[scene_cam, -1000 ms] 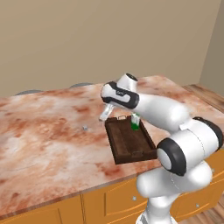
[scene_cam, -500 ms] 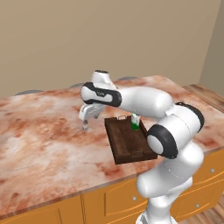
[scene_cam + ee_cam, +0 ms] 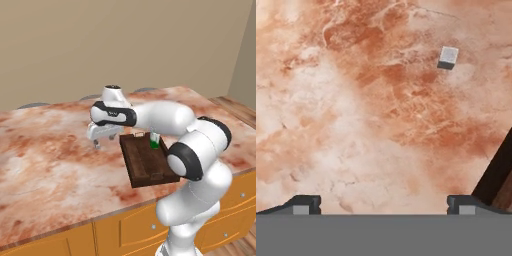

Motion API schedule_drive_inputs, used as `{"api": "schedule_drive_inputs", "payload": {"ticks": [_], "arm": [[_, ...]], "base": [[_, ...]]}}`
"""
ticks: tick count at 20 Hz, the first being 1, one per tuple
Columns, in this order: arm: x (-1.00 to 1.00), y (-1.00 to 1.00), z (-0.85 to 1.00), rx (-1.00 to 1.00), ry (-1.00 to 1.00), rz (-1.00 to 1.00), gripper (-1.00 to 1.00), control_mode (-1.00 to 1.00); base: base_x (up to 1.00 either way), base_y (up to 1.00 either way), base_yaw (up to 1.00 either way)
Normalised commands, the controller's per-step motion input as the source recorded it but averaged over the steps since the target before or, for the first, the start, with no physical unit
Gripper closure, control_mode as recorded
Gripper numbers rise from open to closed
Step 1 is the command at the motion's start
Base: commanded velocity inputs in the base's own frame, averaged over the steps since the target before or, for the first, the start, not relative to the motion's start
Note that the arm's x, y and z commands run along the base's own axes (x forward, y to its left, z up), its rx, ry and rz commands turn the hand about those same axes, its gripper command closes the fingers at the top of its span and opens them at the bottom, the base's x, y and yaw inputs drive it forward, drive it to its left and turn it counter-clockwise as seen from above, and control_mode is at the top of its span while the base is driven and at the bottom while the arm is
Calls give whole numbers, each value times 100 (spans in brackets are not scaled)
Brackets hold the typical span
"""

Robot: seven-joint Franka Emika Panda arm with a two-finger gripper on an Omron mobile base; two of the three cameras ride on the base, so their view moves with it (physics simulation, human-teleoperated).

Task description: Take out the milk from the fridge and place it on the tray on the counter. Then take the sugar cube near the tray and place it in the tray.

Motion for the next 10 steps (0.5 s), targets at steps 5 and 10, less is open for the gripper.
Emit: {"api": "schedule_drive_inputs", "payload": {"ticks": [5, 10], "arm": [[0, -22, -31, 0, -9, -6, -100, -100], [11, 0, -21, 0, -15, -8, -100, -100]], "base": [[0, 0, 0], [0, 0, 0]]}}
